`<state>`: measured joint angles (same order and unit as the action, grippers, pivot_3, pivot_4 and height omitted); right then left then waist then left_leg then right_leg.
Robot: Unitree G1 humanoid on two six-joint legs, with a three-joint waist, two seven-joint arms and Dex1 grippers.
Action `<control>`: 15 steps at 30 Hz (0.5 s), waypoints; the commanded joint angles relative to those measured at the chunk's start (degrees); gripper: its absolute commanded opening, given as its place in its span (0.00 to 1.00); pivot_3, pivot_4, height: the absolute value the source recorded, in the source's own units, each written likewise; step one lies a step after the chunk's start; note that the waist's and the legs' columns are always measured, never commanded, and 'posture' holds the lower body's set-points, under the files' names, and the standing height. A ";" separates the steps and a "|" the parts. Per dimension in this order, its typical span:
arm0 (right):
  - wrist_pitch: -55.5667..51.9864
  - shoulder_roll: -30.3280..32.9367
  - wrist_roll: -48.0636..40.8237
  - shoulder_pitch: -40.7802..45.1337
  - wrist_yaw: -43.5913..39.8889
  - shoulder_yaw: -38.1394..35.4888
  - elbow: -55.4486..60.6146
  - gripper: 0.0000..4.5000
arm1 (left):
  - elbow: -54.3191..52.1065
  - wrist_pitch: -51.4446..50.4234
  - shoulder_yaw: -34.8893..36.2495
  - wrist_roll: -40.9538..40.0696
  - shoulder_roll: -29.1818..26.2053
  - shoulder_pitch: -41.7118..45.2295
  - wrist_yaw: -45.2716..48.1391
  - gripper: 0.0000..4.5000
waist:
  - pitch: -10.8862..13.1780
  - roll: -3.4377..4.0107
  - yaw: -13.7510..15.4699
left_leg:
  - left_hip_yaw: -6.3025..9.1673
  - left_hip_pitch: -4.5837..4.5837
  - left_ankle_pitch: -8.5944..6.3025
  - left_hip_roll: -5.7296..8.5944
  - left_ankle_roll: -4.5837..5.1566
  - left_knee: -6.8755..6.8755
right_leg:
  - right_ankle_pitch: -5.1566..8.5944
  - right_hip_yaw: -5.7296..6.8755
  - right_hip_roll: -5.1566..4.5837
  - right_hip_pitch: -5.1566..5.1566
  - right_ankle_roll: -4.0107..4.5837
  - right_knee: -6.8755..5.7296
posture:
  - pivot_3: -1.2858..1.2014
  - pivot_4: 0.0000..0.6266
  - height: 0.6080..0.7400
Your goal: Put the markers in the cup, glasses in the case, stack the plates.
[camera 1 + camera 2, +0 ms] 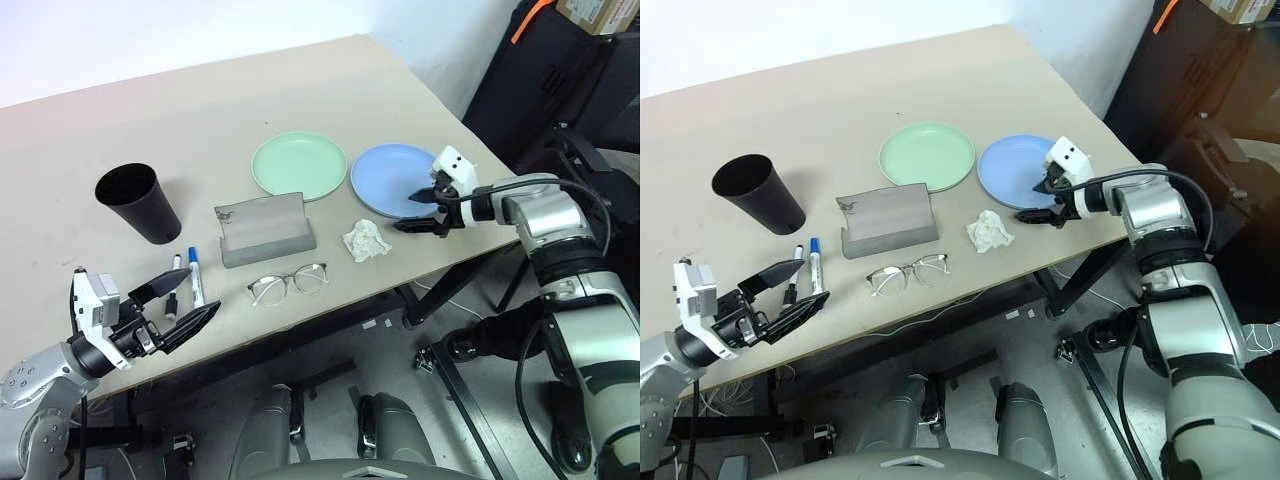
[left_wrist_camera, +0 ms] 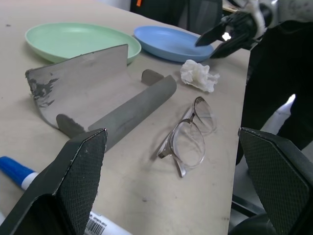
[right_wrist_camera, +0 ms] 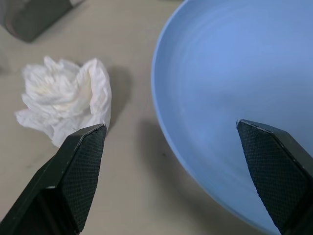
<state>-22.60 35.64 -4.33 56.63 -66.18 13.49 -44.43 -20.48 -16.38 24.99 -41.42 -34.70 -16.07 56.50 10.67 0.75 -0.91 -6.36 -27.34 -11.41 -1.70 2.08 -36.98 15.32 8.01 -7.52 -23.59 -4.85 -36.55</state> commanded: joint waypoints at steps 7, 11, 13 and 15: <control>12.19 -2.25 6.15 4.12 -3.27 1.85 -7.62 0.78 | -2.69 1.58 0.12 0.74 0.16 -0.77 -1.12 1.00 | 0.00 0.01 -0.08 | -0.08 0.00 0.15 -0.05 -0.23 -0.08 | 0.00 -0.10 0.15 -0.07 -0.01 -0.19 | 0.52 0.24 0.79; 14.44 -3.32 8.10 5.34 -2.05 1.62 -10.61 0.48 | -2.97 1.65 0.55 0.59 0.06 -0.97 -1.70 1.00 | 0.00 0.01 -0.08 | -0.17 0.00 0.14 -0.10 -0.23 -0.10 | 0.00 -0.24 0.15 -0.30 -0.01 -0.52 | 0.52 0.24 0.79; 15.10 -3.65 9.01 5.83 -1.81 1.74 -12.00 0.31 | -3.03 1.81 0.51 0.71 -0.02 -1.12 -1.91 1.00 | 0.00 0.00 -0.06 | -0.17 0.00 0.15 -0.14 -0.24 -0.10 | 0.00 -0.24 0.16 -0.39 -0.01 -0.64 | 0.52 0.24 0.79; 16.33 -3.96 9.39 6.10 -1.05 1.30 -12.88 0.15 | -3.62 1.87 0.36 0.80 0.12 -1.61 -2.30 1.00 | 0.00 0.00 -0.07 | -0.17 0.00 0.17 -0.16 -0.27 -0.11 | -0.01 -0.25 0.17 -0.42 0.02 -0.69 | 0.52 0.24 0.79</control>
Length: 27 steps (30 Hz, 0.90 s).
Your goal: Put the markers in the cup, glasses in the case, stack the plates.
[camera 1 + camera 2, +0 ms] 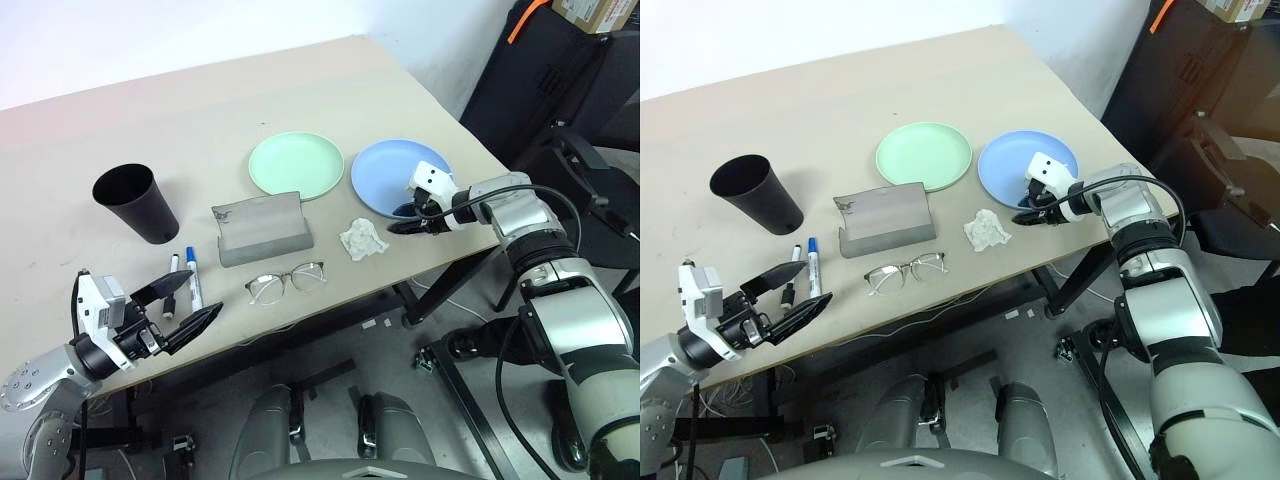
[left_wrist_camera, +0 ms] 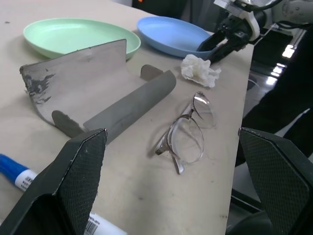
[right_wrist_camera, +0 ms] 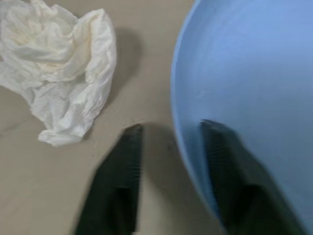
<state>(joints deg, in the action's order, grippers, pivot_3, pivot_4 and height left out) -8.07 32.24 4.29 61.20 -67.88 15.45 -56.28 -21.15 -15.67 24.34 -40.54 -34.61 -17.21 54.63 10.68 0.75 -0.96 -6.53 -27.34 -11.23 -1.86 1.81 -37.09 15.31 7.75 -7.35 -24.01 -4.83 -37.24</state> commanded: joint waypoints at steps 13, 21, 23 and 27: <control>6.06 -2.65 -1.43 7.38 4.23 -5.38 -1.83 0.01 | -6.26 -1.00 0.97 -1.75 -0.20 -0.05 -4.20 1.00 | -0.01 -0.02 -0.31 | -0.13 0.00 0.02 -0.04 -0.03 -0.03 | -0.07 -0.22 0.04 -0.10 0.12 -0.06 | 0.52 0.24 0.79; 11.29 -10.53 -1.97 14.96 16.87 -9.85 -8.89 0.01 | -6.43 -0.99 0.87 -1.87 -0.13 -0.07 -4.53 1.00 | -0.01 -0.03 -0.93 | -0.94 0.00 0.25 -0.56 -0.27 -0.02 | -0.13 -0.94 0.51 -0.40 0.15 -0.36 | 0.52 0.24 0.79; 13.72 -12.70 -1.65 16.39 19.03 -10.24 -10.73 0.01 | -6.41 -0.87 0.89 -1.83 -0.10 -0.05 -4.67 1.00 | -0.01 -0.03 -1.22 | -1.02 0.00 0.26 -0.64 -0.30 -0.02 | -0.14 -0.97 0.57 -0.44 0.18 -0.36 | 0.52 0.24 0.79; 16.19 -17.09 -1.34 18.98 21.81 -10.89 -14.03 0.01 | -6.58 -0.58 1.14 -1.71 0.08 -0.28 -5.07 1.00 | -0.01 -0.03 -1.65 | -1.15 0.00 0.24 -0.71 -0.34 -0.02 | -0.17 -1.09 0.62 -0.51 0.23 -0.38 | 0.52 0.24 0.79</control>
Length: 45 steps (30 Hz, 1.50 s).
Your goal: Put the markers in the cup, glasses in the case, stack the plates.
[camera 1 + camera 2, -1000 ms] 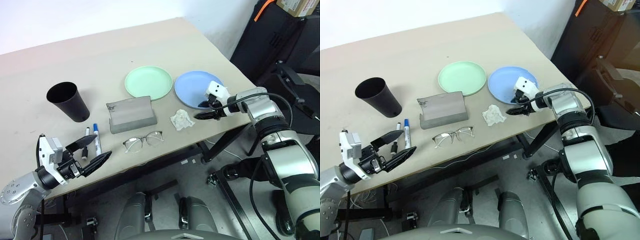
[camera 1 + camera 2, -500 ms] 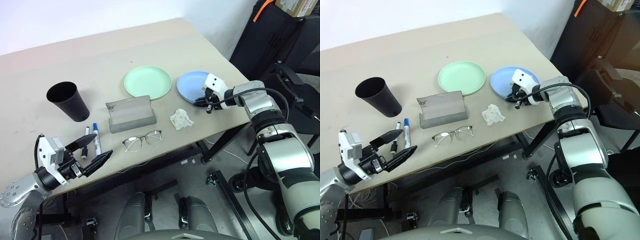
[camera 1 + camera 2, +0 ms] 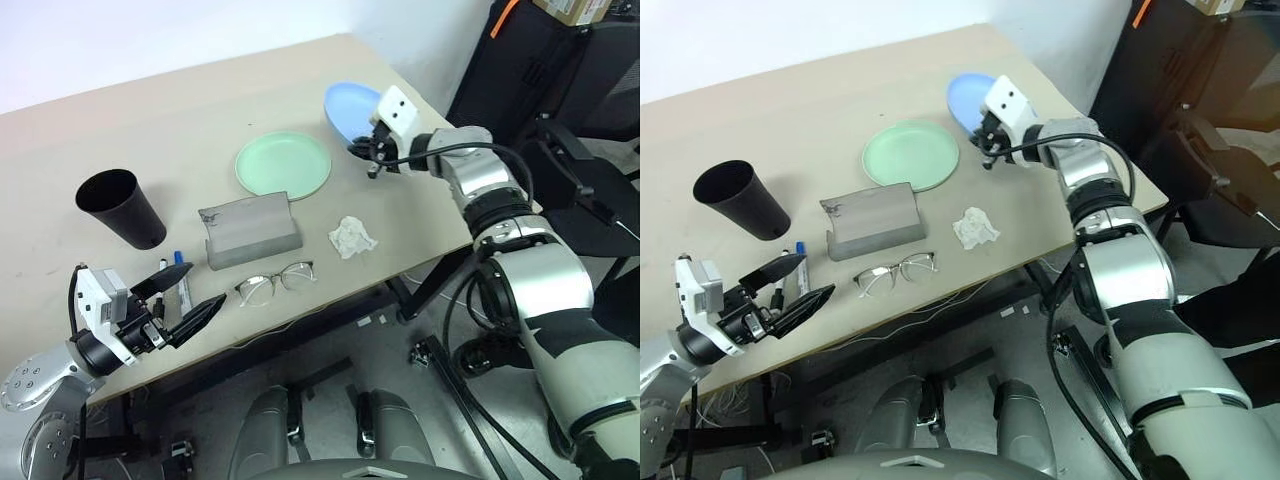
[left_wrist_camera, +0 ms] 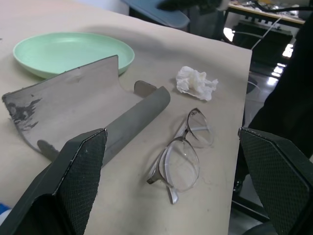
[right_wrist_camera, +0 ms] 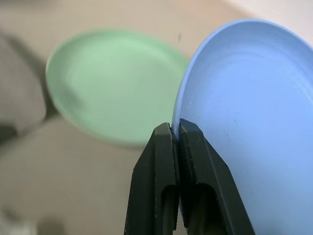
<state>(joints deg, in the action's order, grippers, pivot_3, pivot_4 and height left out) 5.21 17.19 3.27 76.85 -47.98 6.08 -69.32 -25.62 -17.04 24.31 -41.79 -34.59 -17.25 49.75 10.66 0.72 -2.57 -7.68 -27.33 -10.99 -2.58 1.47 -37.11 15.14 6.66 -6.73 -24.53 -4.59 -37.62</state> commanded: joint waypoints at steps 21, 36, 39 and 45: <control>2.50 -18.79 -0.54 7.88 2.63 -6.59 -7.28 0.01 | -5.91 3.81 3.00 0.32 2.94 -6.90 -2.52 1.00 | -0.03 -0.06 -0.08 | -0.20 -0.11 -0.05 -0.27 0.01 0.05 | -0.15 -0.27 0.12 -0.63 0.62 -0.06 | 0.52 0.24 0.79; 0.51 -19.62 2.95 5.50 4.88 -5.93 -7.91 0.01 | -6.20 5.19 3.22 0.53 2.67 -8.25 -2.36 1.00 | -0.05 -0.09 -0.15 | -0.25 -0.13 -0.05 -0.32 -0.01 0.12 | -0.14 -0.32 0.15 -0.73 0.65 -0.06 | 0.52 0.24 0.79; 0.65 -19.81 3.53 5.14 4.66 -5.78 -7.93 0.06 | -6.52 5.19 3.02 0.70 2.69 -8.29 -2.51 1.00 | -0.05 -0.09 -0.15 | -0.26 -0.13 -0.05 -0.32 -0.01 0.12 | -0.14 -0.33 0.15 -0.73 0.65 -0.06 | 0.52 0.24 0.79; 1.02 -20.27 4.01 4.99 4.81 -5.76 -7.92 0.45 | -7.82 4.96 3.36 0.72 2.87 -9.23 -3.14 1.00 | -0.05 -0.09 -0.17 | -0.26 -0.13 -0.04 -0.34 -0.01 0.12 | -0.14 -0.33 0.17 -0.72 0.65 -0.06 | 0.52 0.24 0.79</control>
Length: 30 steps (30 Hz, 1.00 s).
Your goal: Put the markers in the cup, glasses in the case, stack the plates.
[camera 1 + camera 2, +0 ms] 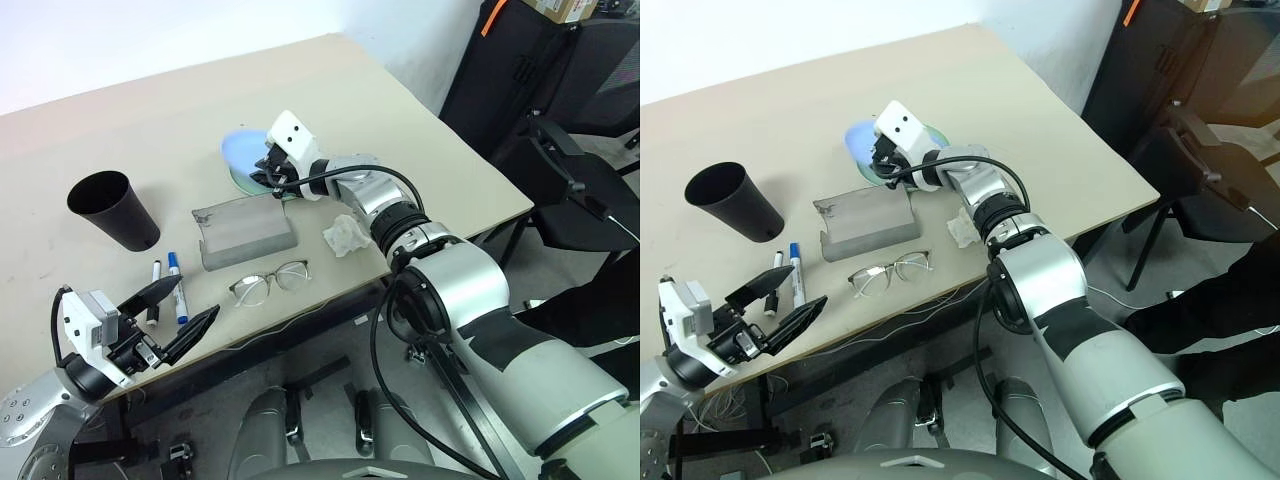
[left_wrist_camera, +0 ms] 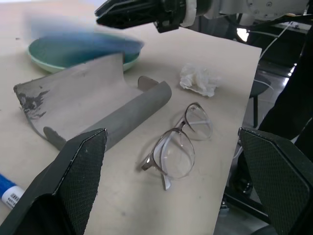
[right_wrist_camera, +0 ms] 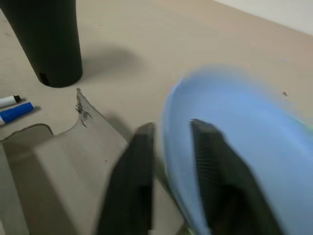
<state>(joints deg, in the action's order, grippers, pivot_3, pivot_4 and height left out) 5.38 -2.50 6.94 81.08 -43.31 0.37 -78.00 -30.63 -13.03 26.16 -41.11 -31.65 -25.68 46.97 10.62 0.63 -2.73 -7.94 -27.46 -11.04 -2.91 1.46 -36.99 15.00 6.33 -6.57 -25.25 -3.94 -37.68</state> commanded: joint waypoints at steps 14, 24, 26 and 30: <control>0.10 3.09 -4.06 6.06 -4.98 -4.85 2.20 0.74 | -1.93 0.36 2.69 -1.21 -1.10 0.22 -0.83 1.00 | 0.00 -0.01 0.10 | 0.00 -0.01 -0.01 0.00 0.00 0.02 | 0.00 -0.01 -0.01 -0.03 0.03 0.01 | 0.52 0.24 0.79; -11.22 15.86 -6.51 3.51 -20.86 -4.74 6.67 0.82 | 1.58 -0.17 3.77 -2.22 -3.00 4.51 0.69 1.00 | 0.00 -0.05 0.05 | -0.02 -0.02 -0.01 0.02 0.02 0.01 | -0.02 0.00 -0.07 -0.01 0.03 0.05 | 0.52 0.24 0.79; -14.61 17.42 -7.41 1.99 -21.43 -4.96 7.91 0.93 | 2.53 -0.14 3.52 -1.92 -3.09 5.35 1.20 1.00 | 0.00 -0.05 0.03 | -0.02 0.00 0.00 0.00 0.02 0.01 | -0.06 0.00 -0.03 0.02 -0.03 0.05 | 0.52 0.24 0.79; -22.58 18.82 -8.36 -1.69 -19.78 -4.56 11.69 0.99 | 3.81 -0.41 3.07 -1.76 -3.53 6.88 1.96 1.00 | 0.00 -0.05 0.00 | -0.02 0.01 0.01 -0.03 0.02 -0.01 | -0.11 0.00 0.00 0.08 -0.09 0.04 | 0.52 0.24 0.79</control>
<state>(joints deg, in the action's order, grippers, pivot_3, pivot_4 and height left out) -14.40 15.86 -0.09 79.10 -63.55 -3.79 -69.83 -26.79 -13.62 28.51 -42.55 -34.30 -19.24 48.47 10.62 0.58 -2.72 -7.96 -27.45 -11.03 -2.94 1.48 -37.01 14.88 6.33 -6.57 -25.18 -4.03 -37.63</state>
